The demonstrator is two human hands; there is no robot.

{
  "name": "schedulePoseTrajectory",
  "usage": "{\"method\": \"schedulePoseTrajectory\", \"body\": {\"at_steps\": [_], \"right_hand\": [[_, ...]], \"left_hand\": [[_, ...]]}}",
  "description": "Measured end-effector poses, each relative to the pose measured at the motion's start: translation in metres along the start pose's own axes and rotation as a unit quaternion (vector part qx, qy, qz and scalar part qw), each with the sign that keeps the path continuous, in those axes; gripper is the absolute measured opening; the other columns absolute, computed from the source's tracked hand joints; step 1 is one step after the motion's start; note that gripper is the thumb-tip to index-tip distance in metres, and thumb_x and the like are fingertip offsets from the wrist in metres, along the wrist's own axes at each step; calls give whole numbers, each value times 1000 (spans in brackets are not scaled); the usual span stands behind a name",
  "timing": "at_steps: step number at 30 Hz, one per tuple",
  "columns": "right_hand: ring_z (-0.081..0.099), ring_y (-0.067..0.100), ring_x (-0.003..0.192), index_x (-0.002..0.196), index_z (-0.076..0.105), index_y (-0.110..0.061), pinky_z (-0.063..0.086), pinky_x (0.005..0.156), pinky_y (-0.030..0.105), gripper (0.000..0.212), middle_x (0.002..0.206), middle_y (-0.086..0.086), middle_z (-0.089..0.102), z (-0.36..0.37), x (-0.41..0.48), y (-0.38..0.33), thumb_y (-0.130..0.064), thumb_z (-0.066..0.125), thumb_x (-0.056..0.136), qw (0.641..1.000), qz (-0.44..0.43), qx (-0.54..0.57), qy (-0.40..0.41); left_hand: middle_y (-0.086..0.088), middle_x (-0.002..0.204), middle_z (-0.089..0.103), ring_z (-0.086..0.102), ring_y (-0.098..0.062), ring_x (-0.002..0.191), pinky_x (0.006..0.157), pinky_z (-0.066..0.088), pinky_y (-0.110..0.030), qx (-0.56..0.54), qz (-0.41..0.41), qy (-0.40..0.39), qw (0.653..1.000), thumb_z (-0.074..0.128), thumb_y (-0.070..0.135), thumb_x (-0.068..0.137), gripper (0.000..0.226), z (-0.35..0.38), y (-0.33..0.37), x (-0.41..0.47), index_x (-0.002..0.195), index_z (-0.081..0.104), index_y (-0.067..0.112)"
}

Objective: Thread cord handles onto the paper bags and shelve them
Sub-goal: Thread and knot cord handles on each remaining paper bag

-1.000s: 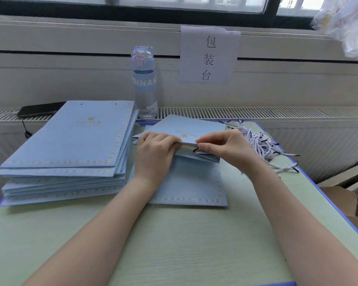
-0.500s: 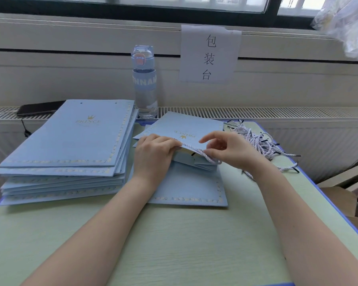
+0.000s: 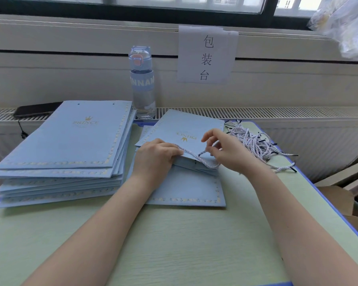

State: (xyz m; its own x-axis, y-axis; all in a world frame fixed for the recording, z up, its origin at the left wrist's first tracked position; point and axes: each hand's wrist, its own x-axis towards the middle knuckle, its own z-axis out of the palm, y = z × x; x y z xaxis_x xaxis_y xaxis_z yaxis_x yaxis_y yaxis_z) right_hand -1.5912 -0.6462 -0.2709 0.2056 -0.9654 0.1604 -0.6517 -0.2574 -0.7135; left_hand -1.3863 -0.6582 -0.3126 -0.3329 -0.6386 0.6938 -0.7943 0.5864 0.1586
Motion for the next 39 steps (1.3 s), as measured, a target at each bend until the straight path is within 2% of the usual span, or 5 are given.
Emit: {"method": "schedulePoseTrajectory", "body": {"at_steps": [16,20,25,31,39], "right_hand": [[55,15,80,96,75,-12,34,67,2,15,91,1,67,5,0,-1,-8,63,88,994,-47,-98,10],[60,18,93,99,72,-14,45,79,23,24,94,-4,66,4,1,-5,-6,51,93,999,-23,-45,10],[59,12,86,101,71,-19,44,75,23,22,92,-4,66,-3,-2,-11,-8,54,91,985,-122,2,124],[58,11,83,87,73,-22,37,77,10,13,91,-3,65,-3,-3,-8,-15,75,77,975,-195,-80,76],[54,13,65,76,68,-14,42,63,19,12,71,-6,60,5,2,-7,-3,71,76,959,-218,-134,118]], "left_hand": [[12,72,72,63,-20,62,54,44,-24,8,-23,3,1000,57,35,82,22,-3,5,0,73,75,26],[6,63,67,58,-23,57,57,40,-25,10,-33,44,998,49,40,86,33,-4,8,3,72,73,21],[1,60,65,56,-26,55,54,36,-24,-18,-69,67,995,48,40,86,36,-9,11,7,76,74,17],[-8,76,70,59,-31,77,61,33,-29,-44,-128,25,991,59,34,90,24,-14,14,8,92,75,17],[-1,85,70,55,-22,87,62,25,-28,-47,-146,11,988,56,40,92,24,-10,18,7,98,74,24]]}}
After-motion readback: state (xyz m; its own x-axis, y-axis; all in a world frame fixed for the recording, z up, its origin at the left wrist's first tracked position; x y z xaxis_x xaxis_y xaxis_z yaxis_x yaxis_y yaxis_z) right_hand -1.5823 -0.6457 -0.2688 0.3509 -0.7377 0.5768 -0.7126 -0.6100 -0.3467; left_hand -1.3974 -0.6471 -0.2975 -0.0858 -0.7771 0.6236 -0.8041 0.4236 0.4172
